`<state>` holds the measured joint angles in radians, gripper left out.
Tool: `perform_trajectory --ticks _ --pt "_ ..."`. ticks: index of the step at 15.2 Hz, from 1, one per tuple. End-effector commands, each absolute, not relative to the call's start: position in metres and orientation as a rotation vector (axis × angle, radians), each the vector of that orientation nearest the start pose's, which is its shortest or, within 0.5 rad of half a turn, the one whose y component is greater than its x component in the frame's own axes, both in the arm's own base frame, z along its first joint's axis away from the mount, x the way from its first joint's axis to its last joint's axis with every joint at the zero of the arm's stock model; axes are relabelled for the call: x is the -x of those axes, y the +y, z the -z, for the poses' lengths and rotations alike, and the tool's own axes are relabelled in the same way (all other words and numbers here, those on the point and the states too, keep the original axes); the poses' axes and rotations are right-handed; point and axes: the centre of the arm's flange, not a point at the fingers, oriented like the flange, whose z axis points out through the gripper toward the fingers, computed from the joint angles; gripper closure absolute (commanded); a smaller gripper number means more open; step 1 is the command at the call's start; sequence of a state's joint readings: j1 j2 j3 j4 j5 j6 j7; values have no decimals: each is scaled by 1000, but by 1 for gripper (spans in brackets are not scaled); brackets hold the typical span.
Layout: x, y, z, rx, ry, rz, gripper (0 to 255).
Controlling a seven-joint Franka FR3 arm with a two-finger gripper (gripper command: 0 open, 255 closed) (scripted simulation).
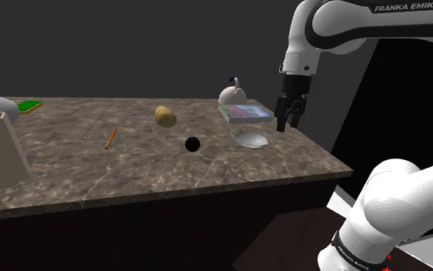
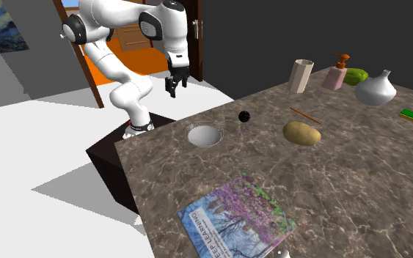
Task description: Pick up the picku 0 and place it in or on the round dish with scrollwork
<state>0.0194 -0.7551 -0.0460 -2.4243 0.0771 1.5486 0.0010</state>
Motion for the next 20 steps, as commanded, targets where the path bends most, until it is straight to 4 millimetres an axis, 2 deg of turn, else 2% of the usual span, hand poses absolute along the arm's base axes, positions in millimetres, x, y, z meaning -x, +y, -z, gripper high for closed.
perform_trajectory --ticks 1,11,20 --pt "-308 -3 -548 3027 24 -183 0" --pt "-420 69 -513 3067 169 -212 0" --pt "-524 123 -476 3097 302 -238 0"
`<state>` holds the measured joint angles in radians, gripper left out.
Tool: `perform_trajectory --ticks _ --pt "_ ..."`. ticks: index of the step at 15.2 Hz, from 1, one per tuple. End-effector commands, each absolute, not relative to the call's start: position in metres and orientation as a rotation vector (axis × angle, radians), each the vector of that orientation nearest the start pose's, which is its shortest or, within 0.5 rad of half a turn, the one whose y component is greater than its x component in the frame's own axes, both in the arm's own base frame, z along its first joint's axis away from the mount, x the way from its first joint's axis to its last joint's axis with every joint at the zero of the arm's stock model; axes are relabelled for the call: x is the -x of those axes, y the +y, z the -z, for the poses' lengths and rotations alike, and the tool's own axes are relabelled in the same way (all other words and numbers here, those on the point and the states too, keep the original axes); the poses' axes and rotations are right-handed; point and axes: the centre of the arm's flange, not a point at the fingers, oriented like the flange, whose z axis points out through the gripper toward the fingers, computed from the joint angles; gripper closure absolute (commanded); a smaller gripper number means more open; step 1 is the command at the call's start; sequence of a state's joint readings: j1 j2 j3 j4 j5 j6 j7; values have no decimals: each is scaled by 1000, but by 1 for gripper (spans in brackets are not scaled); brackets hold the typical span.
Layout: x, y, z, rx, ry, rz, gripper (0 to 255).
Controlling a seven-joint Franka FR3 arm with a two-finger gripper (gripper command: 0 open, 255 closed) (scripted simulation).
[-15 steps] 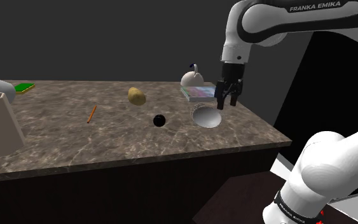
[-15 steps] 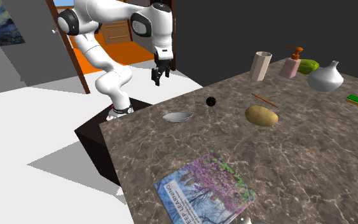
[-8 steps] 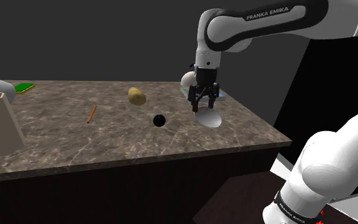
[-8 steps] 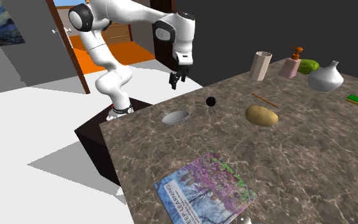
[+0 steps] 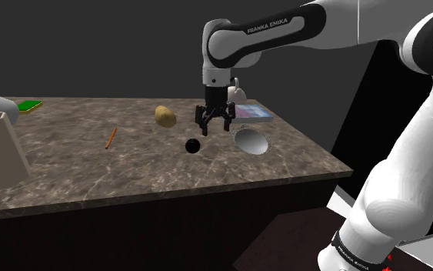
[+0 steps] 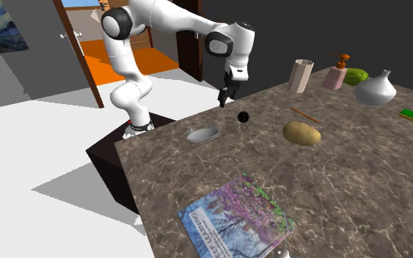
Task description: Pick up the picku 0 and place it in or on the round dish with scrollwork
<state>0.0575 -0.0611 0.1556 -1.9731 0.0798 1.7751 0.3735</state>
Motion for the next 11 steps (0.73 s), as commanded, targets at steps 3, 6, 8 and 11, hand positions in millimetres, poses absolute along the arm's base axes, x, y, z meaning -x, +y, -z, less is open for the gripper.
perform_trajectory --ticks 3,6,8,11 --pt "-559 139 -463 3106 347 -247 0" --pt "-595 154 -449 3114 392 -256 0" --pt "-603 157 -441 3116 403 -258 0" --pt "-601 158 -425 3116 403 -258 0"
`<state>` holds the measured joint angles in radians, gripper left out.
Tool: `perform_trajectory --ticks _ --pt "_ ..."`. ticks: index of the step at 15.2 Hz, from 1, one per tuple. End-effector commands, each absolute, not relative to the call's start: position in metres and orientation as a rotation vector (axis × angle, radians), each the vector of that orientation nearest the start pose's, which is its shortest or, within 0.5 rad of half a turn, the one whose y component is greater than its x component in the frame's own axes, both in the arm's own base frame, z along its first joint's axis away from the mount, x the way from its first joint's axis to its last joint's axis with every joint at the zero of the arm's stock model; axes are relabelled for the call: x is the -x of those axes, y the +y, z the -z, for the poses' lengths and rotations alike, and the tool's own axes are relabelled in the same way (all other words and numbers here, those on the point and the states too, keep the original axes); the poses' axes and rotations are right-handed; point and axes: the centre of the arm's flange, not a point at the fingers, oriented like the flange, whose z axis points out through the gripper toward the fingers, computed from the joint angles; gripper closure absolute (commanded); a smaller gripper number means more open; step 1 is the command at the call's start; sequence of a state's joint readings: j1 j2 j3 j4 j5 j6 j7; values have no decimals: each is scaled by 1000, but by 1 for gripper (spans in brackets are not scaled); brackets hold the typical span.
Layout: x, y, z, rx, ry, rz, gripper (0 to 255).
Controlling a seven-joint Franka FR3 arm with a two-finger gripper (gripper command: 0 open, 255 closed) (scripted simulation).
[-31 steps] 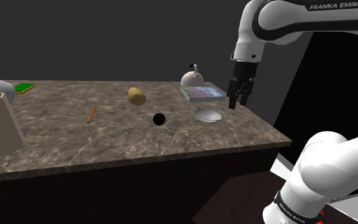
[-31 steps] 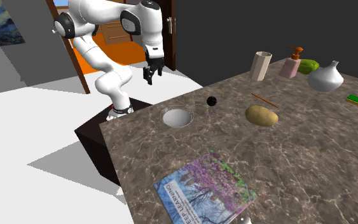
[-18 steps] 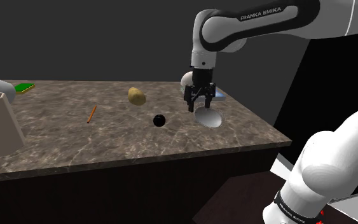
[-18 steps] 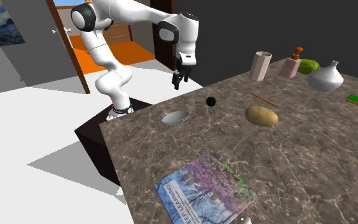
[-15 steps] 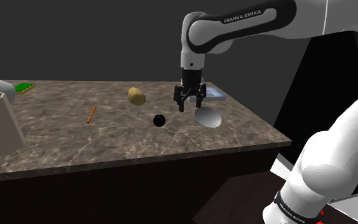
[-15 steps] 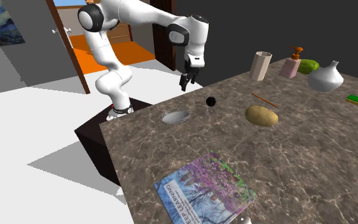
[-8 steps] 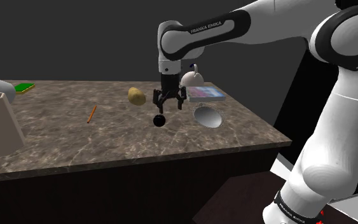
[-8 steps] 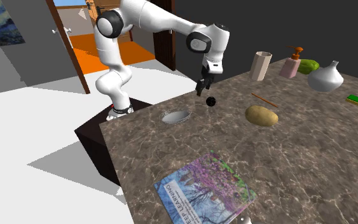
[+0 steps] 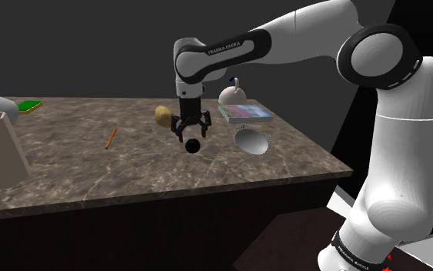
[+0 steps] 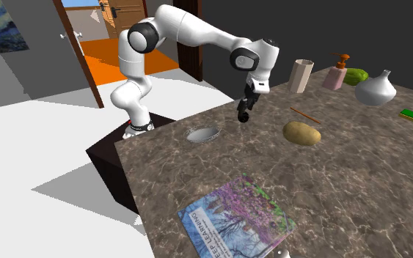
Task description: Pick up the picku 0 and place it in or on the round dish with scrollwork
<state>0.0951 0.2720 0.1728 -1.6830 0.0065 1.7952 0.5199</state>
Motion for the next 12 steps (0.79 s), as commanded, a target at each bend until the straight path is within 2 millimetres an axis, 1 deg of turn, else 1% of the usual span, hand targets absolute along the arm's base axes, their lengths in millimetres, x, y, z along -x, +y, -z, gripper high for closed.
perform_trajectory --ticks 1,4,11,12 --pt "-600 158 -420 3116 403 -258 0" --pt "-597 158 -406 3116 403 -258 0" --pt "-597 158 -406 3116 403 -258 0" --pt "-597 158 -406 3116 403 -258 255"
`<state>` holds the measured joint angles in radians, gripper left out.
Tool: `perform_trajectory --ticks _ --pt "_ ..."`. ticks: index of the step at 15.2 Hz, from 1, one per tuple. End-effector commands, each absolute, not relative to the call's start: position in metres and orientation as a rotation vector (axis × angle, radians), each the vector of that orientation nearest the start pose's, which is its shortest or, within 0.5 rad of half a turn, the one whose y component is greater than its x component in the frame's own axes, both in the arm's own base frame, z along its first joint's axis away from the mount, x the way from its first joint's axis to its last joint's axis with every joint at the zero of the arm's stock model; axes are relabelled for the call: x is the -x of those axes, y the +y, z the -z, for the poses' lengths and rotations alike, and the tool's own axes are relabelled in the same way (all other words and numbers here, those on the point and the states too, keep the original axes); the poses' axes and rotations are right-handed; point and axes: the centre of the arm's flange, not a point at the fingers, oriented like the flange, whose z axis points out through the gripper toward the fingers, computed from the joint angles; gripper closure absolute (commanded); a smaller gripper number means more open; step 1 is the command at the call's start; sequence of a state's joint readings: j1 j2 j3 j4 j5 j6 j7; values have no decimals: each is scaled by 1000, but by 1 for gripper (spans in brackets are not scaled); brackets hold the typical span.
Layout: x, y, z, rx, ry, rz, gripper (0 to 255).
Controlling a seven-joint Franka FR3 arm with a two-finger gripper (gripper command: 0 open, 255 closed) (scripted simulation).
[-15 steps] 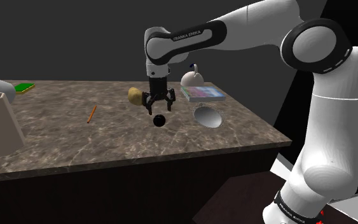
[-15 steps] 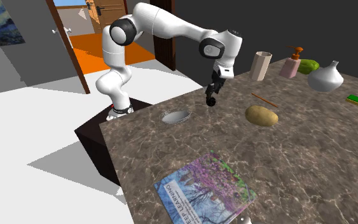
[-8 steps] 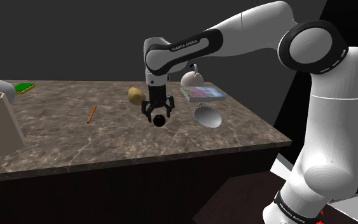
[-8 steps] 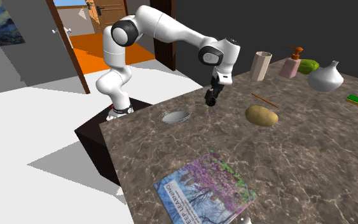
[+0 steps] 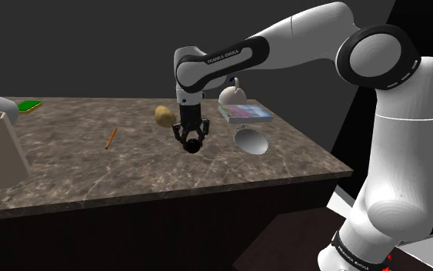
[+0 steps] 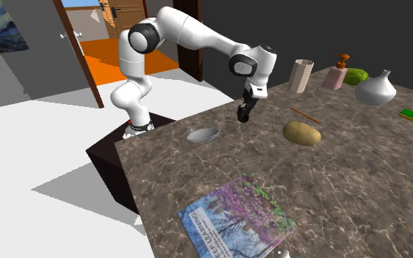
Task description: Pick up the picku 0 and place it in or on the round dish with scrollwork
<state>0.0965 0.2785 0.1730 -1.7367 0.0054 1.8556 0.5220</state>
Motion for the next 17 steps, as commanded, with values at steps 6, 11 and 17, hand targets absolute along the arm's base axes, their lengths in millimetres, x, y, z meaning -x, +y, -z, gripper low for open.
perform_trajectory --ticks 6,11,17 --pt "-597 158 -406 3116 403 -258 255" --pt "-597 158 -417 3116 403 -258 255" --pt "-597 158 -448 3116 403 -258 255"
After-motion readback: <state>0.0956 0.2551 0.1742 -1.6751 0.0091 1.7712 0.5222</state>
